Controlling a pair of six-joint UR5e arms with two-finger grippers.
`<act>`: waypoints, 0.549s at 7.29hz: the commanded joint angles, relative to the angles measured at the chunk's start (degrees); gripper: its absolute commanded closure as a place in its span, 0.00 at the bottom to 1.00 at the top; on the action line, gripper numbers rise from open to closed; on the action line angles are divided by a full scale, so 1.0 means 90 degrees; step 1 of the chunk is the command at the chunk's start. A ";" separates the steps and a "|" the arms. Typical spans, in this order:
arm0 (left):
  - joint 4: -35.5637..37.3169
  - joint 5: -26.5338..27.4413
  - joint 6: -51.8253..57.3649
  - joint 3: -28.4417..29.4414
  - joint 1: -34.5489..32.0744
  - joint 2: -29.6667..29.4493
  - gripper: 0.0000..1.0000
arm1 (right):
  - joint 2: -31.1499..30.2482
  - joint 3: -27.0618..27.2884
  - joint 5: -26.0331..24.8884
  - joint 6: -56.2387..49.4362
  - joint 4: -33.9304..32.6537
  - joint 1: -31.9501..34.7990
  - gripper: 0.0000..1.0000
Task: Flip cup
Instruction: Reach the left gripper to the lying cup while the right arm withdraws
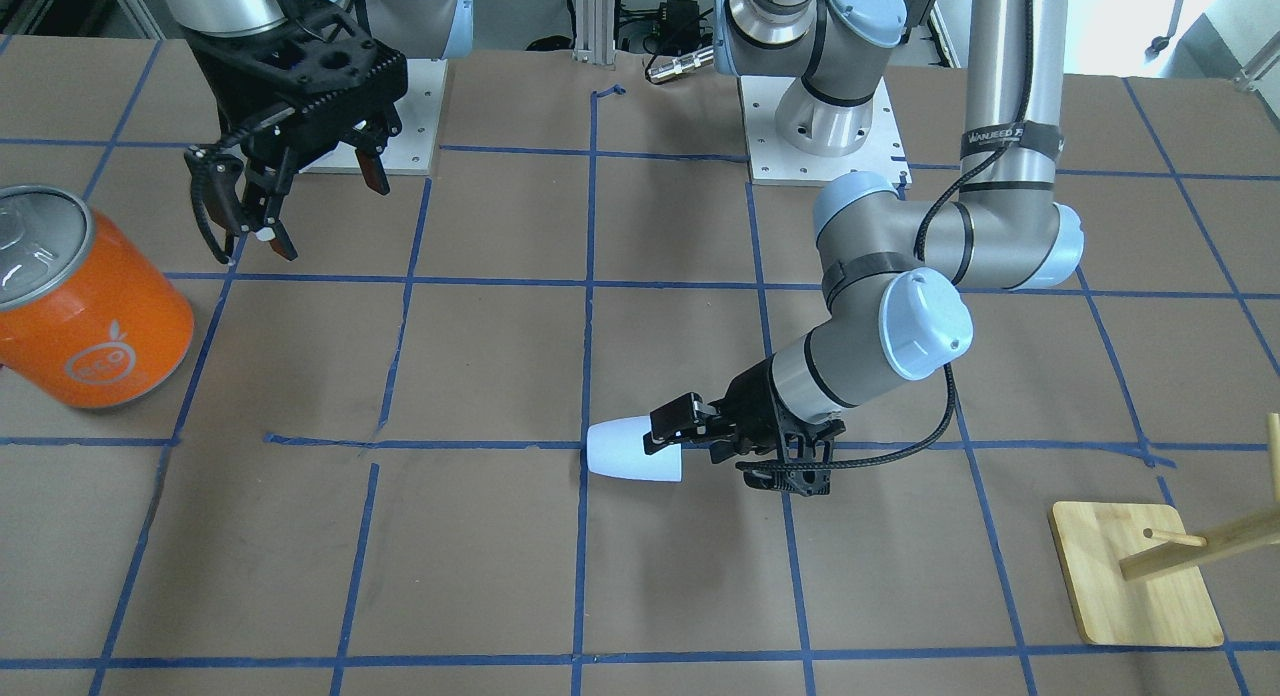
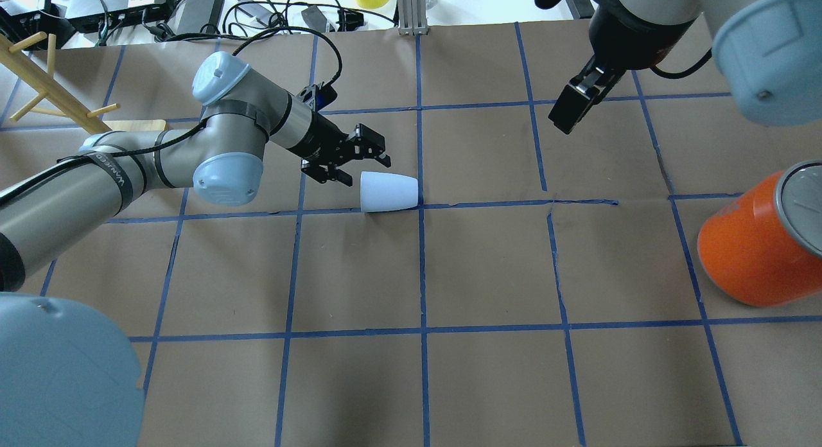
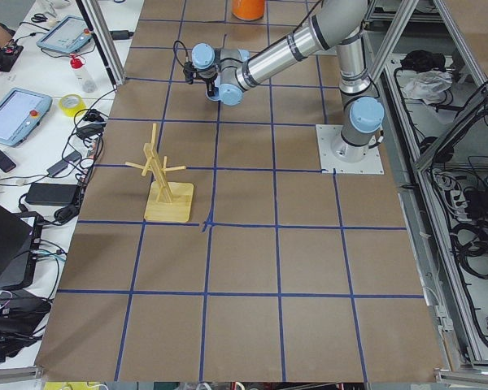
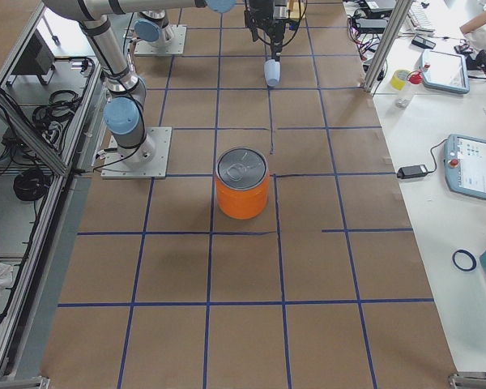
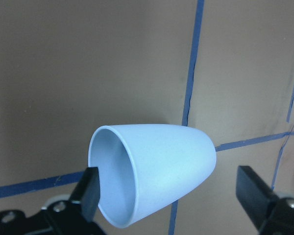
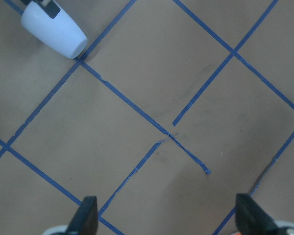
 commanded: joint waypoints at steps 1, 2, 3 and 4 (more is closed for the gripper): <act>-0.0016 -0.0018 -0.0016 -0.0015 -0.0052 -0.0126 0.08 | -0.0014 0.0001 -0.0035 0.1532 -0.0001 -0.0013 0.00; -0.0054 -0.0009 -0.0036 -0.0005 -0.0129 -0.0136 0.43 | -0.0014 0.0001 -0.0035 0.1839 0.0009 -0.0042 0.00; -0.0084 0.0001 -0.0172 0.0004 -0.0159 -0.0145 0.93 | -0.0014 0.0001 -0.0035 0.2490 0.0047 -0.0071 0.00; -0.0084 -0.0009 -0.0337 0.0053 -0.0169 -0.0146 1.00 | -0.0014 0.0001 -0.0035 0.2893 0.0086 -0.0071 0.00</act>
